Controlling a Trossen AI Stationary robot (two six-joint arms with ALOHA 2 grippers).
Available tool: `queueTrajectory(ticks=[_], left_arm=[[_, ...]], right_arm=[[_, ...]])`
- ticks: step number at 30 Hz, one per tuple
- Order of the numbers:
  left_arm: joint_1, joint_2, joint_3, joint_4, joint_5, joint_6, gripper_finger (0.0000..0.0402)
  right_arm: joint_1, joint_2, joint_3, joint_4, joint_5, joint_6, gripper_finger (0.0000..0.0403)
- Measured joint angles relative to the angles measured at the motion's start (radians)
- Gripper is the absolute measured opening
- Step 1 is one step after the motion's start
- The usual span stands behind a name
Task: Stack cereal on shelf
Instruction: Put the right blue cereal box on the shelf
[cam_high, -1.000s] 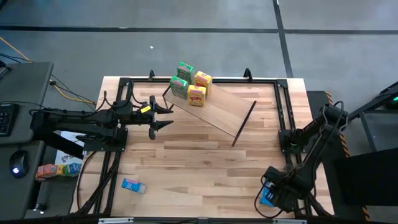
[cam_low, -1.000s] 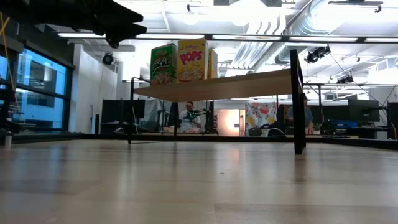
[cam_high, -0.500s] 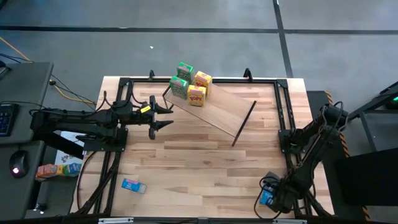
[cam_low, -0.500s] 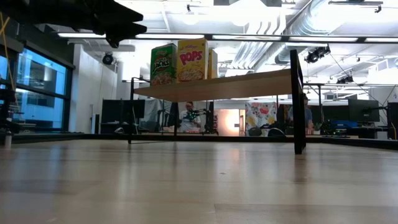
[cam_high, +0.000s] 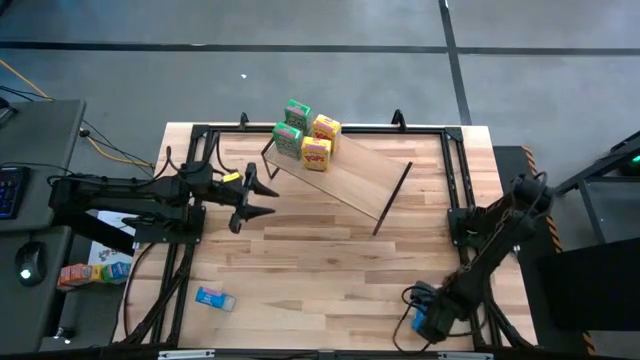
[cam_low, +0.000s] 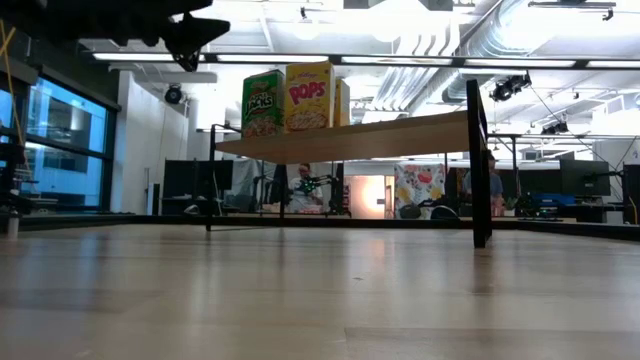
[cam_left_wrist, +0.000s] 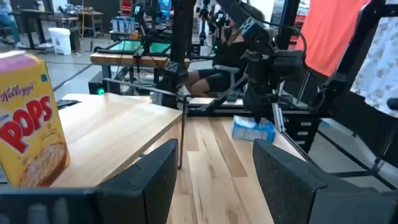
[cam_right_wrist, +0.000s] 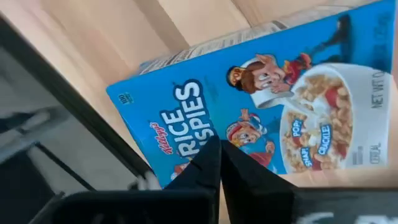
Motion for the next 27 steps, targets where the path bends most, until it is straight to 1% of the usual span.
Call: queueTrajectory(ticks=[2,4,7,11,13,15,16,17,19,23,25,27], left_arm=[[0.0,0.0,0.0,0.01,0.0,0.0,0.02],[0.0,0.0,0.0,0.011,0.0,0.0,0.02],[0.0,0.0,0.0,0.015,0.0,0.004,0.02],[0.0,0.0,0.0,0.014,0.0,0.034,0.02],[0.0,0.0,0.0,0.014,0.0,0.034,0.02],[0.0,0.0,0.0,0.012,0.0,0.034,0.02],[0.0,0.0,0.0,0.009,0.0,0.034,0.02],[0.0,0.0,0.0,0.006,0.0,0.034,0.02],[0.0,0.0,0.0,-0.011,0.0,0.033,0.02],[-0.013,0.017,0.0,-0.074,0.001,0.048,0.02],[-0.031,0.058,0.0,-0.078,0.0,0.065,0.02],[-0.056,0.121,-0.001,-0.04,0.001,0.094,0.02]], right_arm=[[-0.037,0.005,0.0,0.035,0.04,-0.055,0.0],[-0.079,0.005,0.0,0.056,0.108,-0.113,0.0],[-0.157,0.006,0.0,0.088,0.251,-0.217,0.0],[-0.291,0.01,-0.003,0.151,0.445,-0.351,0.0],[-0.36,0.01,-0.003,0.224,0.5,-0.398,0.0],[-0.414,0.01,-0.003,0.341,0.496,-0.511,0.0],[-0.432,0.008,0.001,0.393,0.47,-0.583,0.0],[-0.444,0.007,0.012,0.423,0.433,-0.643,0.0],[-0.45,0.006,0.05,0.416,0.368,-0.708,0.0],[-0.425,0.004,0.109,0.221,0.346,-0.713,0.0],[-0.402,0.004,0.117,0.111,0.345,-0.685,0.0],[-0.375,0.005,0.116,0.006,0.351,-0.649,0.0]])
